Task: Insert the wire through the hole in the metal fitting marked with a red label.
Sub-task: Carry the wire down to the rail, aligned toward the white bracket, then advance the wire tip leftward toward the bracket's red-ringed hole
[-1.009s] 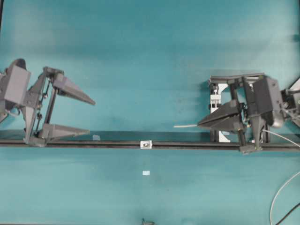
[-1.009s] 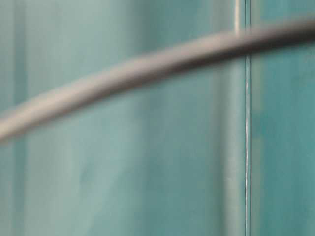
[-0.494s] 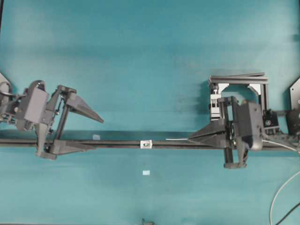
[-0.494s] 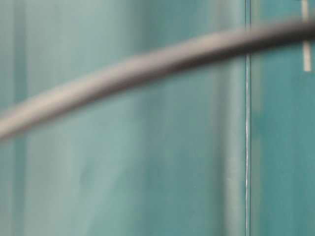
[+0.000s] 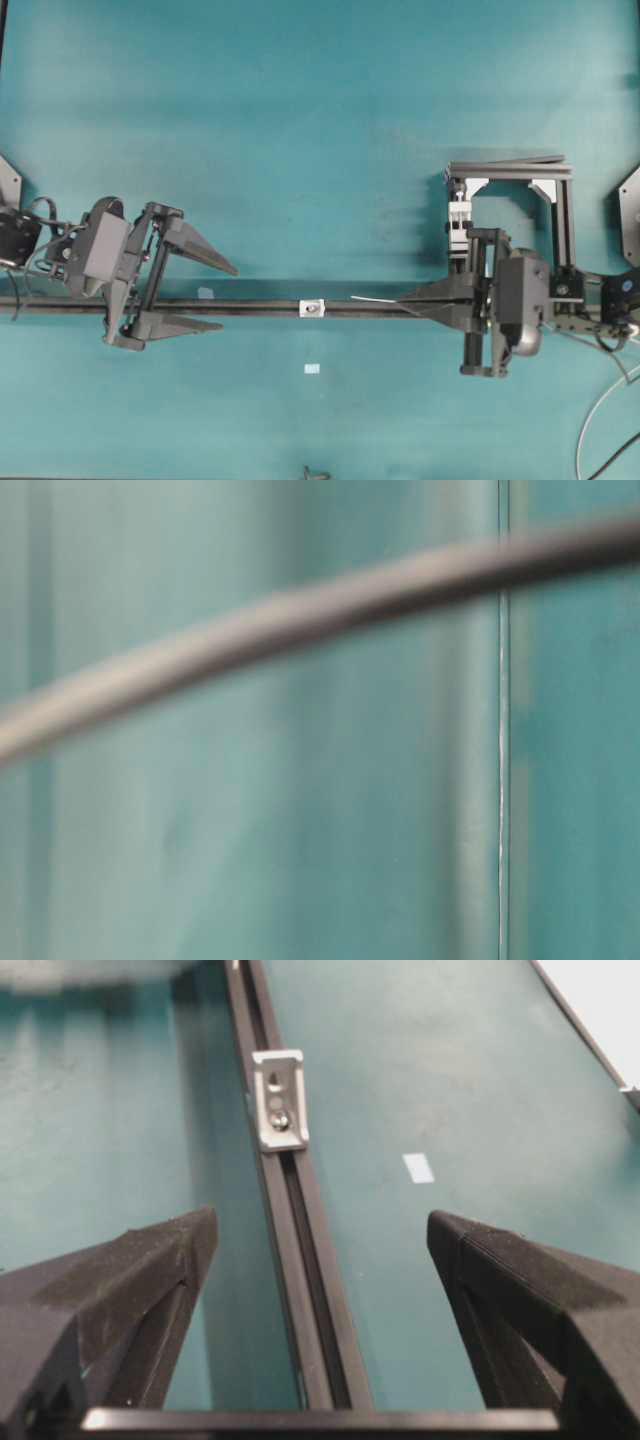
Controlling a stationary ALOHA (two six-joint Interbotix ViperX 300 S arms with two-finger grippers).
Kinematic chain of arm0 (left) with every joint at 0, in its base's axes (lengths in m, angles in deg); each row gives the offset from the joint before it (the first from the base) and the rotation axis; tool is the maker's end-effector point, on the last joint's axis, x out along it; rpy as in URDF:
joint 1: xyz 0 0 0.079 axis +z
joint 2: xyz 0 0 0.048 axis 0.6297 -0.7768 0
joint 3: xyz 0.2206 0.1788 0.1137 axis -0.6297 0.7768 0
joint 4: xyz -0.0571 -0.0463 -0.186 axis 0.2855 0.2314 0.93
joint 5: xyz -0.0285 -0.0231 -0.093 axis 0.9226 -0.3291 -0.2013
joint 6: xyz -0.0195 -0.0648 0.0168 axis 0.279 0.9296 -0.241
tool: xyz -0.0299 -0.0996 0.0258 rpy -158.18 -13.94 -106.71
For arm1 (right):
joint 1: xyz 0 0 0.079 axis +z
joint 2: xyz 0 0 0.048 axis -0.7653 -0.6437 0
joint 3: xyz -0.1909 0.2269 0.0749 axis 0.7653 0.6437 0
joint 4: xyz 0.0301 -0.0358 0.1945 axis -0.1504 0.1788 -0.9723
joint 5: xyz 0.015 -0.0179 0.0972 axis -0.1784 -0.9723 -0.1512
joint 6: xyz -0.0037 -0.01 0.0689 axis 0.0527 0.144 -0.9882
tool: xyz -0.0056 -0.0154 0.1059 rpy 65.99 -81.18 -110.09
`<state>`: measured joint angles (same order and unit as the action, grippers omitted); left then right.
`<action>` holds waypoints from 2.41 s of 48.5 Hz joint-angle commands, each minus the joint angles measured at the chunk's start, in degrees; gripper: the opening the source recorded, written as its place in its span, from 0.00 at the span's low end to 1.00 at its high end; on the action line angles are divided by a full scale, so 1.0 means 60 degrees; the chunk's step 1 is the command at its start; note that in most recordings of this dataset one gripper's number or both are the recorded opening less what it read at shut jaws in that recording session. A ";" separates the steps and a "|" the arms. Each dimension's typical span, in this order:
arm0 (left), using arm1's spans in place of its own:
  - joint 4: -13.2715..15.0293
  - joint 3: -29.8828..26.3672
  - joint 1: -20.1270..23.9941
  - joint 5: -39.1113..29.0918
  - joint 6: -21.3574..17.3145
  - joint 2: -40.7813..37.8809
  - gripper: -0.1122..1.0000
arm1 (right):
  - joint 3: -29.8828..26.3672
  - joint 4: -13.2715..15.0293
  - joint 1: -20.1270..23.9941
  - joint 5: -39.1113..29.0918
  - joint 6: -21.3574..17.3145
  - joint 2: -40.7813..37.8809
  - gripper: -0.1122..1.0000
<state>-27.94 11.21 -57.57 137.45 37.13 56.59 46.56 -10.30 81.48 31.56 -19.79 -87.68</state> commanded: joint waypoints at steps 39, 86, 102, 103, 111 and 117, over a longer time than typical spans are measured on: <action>0.0000 -0.0337 -0.0161 0.1685 0.0015 -0.1655 0.65 | -0.0029 0.0000 0.0586 0.1479 -0.0820 -0.1084 0.10; -0.0059 -0.0483 -0.0146 0.1685 0.0015 -0.1802 0.65 | -0.0176 0.0000 0.0586 0.1099 -0.0820 -0.1304 0.10; -0.0088 -0.0439 -0.0146 0.1670 -0.0029 -0.1670 0.65 | -0.0308 0.0000 0.0498 0.1289 -0.0762 -0.1406 0.10; -0.0088 -0.0439 -0.0161 0.1670 -0.0029 -0.1670 0.65 | -0.0322 0.0000 0.0483 0.1304 -0.0762 -0.1406 0.10; -0.0088 -0.0469 -0.0146 0.1670 -0.0059 -0.1670 0.65 | -0.0396 0.0073 0.0439 0.1304 -0.0732 -0.1479 0.10; -0.0088 -0.0454 -0.0146 0.1655 -0.0059 -0.1670 0.65 | -0.0469 0.0146 0.0322 0.1304 -0.0732 -0.1553 0.10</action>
<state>-28.29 8.84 -58.28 147.03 36.87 45.17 44.63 -9.86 83.94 38.77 -24.28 -97.52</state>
